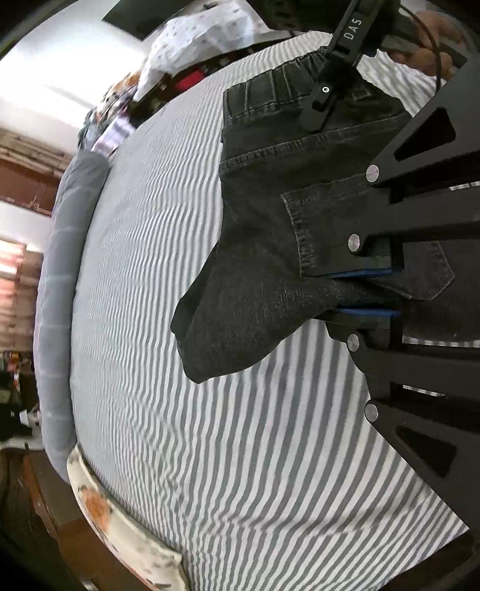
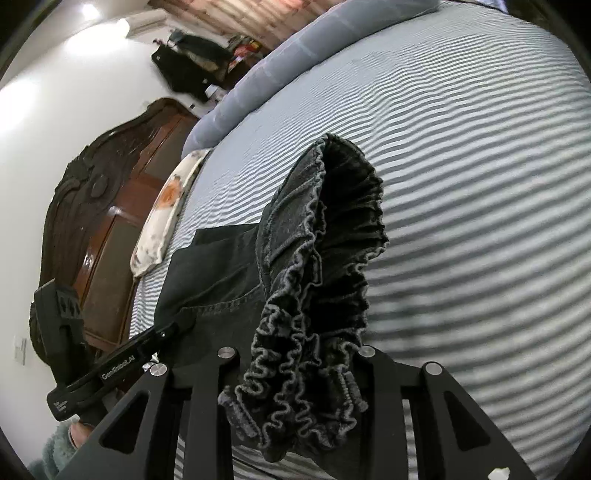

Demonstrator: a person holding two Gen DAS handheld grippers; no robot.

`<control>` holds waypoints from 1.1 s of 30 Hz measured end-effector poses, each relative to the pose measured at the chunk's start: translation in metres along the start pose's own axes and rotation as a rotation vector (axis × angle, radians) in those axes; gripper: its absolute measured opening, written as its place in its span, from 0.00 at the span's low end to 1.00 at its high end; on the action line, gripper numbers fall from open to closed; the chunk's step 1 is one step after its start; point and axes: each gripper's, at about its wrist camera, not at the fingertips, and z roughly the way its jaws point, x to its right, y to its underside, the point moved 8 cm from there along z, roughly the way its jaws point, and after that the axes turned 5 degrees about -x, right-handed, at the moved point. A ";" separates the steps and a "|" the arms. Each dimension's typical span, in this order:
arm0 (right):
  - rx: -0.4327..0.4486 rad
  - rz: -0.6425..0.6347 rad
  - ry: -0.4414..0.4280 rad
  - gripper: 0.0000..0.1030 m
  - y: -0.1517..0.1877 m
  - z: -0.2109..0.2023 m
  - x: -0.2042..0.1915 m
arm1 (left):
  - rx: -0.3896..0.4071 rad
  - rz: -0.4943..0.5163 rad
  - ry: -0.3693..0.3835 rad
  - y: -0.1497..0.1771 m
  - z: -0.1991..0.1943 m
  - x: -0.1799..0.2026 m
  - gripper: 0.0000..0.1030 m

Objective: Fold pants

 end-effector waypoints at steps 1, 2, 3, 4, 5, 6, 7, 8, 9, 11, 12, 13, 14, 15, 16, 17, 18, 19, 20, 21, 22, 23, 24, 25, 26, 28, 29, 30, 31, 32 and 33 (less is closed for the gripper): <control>-0.008 -0.007 -0.003 0.26 -0.005 0.009 -0.008 | 0.003 -0.003 -0.007 -0.004 0.001 -0.008 0.12; -0.012 -0.015 -0.004 0.26 -0.009 0.016 -0.012 | 0.008 -0.005 -0.013 -0.007 0.001 -0.018 0.12; -0.018 -0.020 -0.008 0.26 -0.014 0.024 -0.018 | 0.012 -0.007 -0.020 -0.011 0.003 -0.024 0.12; -0.022 -0.021 -0.010 0.26 -0.019 0.030 -0.022 | 0.014 -0.009 -0.030 -0.017 0.006 -0.032 0.12; -0.026 -0.025 -0.011 0.26 -0.023 0.036 -0.025 | 0.015 -0.011 -0.034 -0.020 0.007 -0.037 0.12; -0.029 -0.034 -0.007 0.26 -0.029 0.042 -0.028 | 0.016 -0.013 -0.037 -0.024 0.009 -0.043 0.12; -0.031 -0.039 -0.002 0.26 -0.032 0.046 -0.030 | 0.016 -0.010 -0.040 -0.030 0.012 -0.049 0.12; -0.036 -0.041 0.003 0.26 -0.037 0.052 -0.031 | 0.017 -0.004 -0.046 -0.035 0.016 -0.053 0.12; -0.039 -0.041 0.006 0.26 -0.041 0.056 -0.032 | 0.019 0.002 -0.052 -0.041 0.020 -0.056 0.12; -0.039 -0.042 0.020 0.26 -0.051 0.067 -0.034 | 0.022 0.008 -0.057 -0.052 0.028 -0.064 0.12; -0.039 -0.039 0.026 0.26 -0.056 0.072 -0.032 | 0.020 0.009 -0.061 -0.058 0.033 -0.066 0.12; -0.039 -0.032 0.028 0.26 -0.060 0.076 -0.033 | 0.020 0.012 -0.065 -0.065 0.039 -0.069 0.12; -0.039 -0.026 0.034 0.26 -0.065 0.082 -0.031 | 0.020 0.016 -0.068 -0.069 0.041 -0.073 0.12; -0.039 -0.025 0.041 0.26 -0.068 0.086 -0.030 | 0.019 0.025 -0.076 -0.074 0.047 -0.073 0.12; -0.040 -0.023 0.046 0.26 -0.072 0.090 -0.030 | 0.018 0.028 -0.079 -0.079 0.053 -0.074 0.12; -0.041 -0.019 0.050 0.26 -0.074 0.094 -0.029 | 0.016 0.028 -0.080 -0.082 0.057 -0.074 0.12; -0.044 -0.013 0.051 0.26 -0.077 0.097 -0.027 | 0.010 0.025 -0.080 -0.086 0.062 -0.076 0.12; -0.046 -0.010 0.052 0.26 -0.080 0.100 -0.025 | 0.007 0.023 -0.079 -0.088 0.065 -0.076 0.12; -0.048 -0.011 0.055 0.26 -0.082 0.103 -0.023 | 0.006 0.025 -0.078 -0.090 0.070 -0.077 0.12; -0.049 -0.014 0.058 0.26 -0.084 0.105 -0.021 | 0.006 0.029 -0.079 -0.092 0.075 -0.078 0.12; -0.050 -0.013 0.062 0.26 -0.086 0.108 -0.018 | 0.003 0.030 -0.087 -0.093 0.080 -0.080 0.12; -0.055 -0.006 0.065 0.26 -0.089 0.113 -0.013 | -0.001 0.028 -0.093 -0.094 0.084 -0.081 0.12; -0.057 -0.005 0.070 0.26 -0.089 0.115 -0.011 | -0.004 0.027 -0.101 -0.095 0.089 -0.084 0.12; -0.059 -0.009 0.084 0.26 -0.090 0.117 -0.007 | -0.007 0.024 -0.110 -0.095 0.093 -0.086 0.12; -0.059 -0.010 0.089 0.26 -0.090 0.119 -0.004 | -0.009 0.019 -0.117 -0.094 0.097 -0.088 0.13; -0.058 -0.017 0.114 0.27 -0.089 0.121 0.003 | -0.009 0.013 -0.127 -0.092 0.103 -0.092 0.14; -0.060 -0.017 0.123 0.28 -0.087 0.123 0.006 | -0.012 0.014 -0.135 -0.091 0.106 -0.095 0.15; -0.063 -0.020 0.130 0.31 -0.088 0.126 0.007 | -0.013 0.021 -0.145 -0.090 0.108 -0.096 0.16; -0.060 -0.028 0.147 0.33 -0.087 0.127 0.009 | -0.012 0.034 -0.158 -0.089 0.110 -0.096 0.18; -0.057 -0.032 0.164 0.40 -0.086 0.127 0.011 | -0.010 0.045 -0.169 -0.088 0.112 -0.095 0.20; -0.054 -0.038 0.186 0.43 -0.085 0.127 0.013 | -0.006 0.061 -0.185 -0.086 0.112 -0.095 0.21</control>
